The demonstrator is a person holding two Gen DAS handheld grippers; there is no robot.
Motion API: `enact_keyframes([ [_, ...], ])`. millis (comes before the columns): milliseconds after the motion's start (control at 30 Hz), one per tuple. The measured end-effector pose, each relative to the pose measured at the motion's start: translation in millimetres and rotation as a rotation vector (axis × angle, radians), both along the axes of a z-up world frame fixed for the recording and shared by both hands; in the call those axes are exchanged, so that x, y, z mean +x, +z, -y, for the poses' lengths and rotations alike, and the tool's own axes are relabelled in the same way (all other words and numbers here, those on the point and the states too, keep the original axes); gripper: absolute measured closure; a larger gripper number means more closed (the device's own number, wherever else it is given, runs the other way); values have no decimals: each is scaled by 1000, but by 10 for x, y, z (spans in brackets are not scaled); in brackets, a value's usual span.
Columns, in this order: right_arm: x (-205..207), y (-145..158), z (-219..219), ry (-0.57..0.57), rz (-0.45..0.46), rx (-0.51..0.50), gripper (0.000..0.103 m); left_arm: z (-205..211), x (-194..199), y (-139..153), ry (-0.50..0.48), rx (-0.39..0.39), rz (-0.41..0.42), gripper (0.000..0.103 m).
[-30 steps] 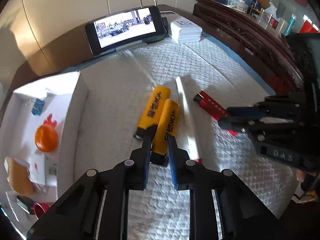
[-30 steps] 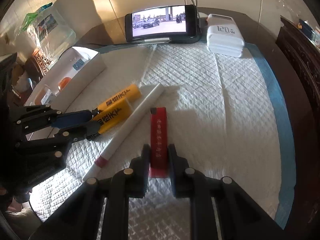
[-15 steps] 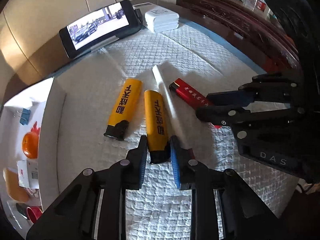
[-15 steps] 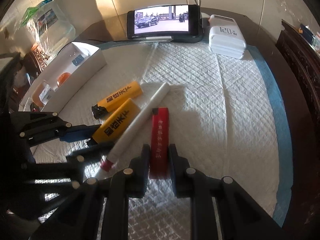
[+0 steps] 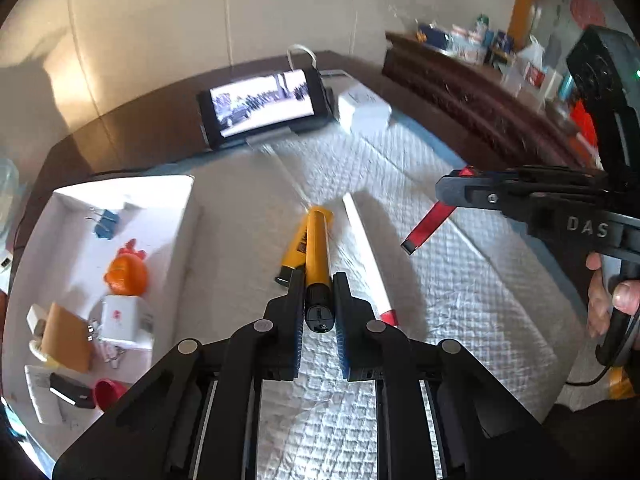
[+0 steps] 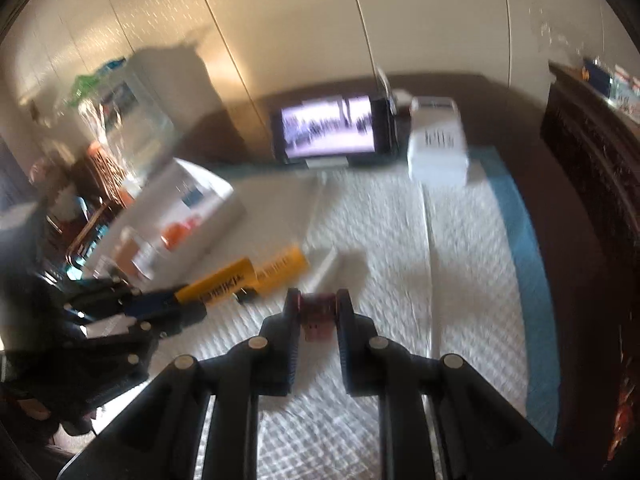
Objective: Organize rigid objects
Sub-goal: 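Carry the yellow and red lighters over the white tray with both grippers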
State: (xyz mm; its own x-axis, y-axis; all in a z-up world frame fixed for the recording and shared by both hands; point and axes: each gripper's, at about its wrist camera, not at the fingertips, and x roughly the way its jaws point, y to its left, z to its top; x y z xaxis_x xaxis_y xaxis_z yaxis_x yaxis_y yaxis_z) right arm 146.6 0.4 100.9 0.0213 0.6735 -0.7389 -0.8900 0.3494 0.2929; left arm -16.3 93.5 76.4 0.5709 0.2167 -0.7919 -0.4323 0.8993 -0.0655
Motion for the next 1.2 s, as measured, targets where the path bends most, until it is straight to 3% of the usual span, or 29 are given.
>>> enact_keyframes([
  [400, -295, 352, -83, 74, 0, 91, 87, -123, -532, 485, 120, 32, 135, 90],
  [1200, -1107, 529, -690, 295, -12, 137, 87, -724, -1848, 640, 454, 48, 195, 90],
])
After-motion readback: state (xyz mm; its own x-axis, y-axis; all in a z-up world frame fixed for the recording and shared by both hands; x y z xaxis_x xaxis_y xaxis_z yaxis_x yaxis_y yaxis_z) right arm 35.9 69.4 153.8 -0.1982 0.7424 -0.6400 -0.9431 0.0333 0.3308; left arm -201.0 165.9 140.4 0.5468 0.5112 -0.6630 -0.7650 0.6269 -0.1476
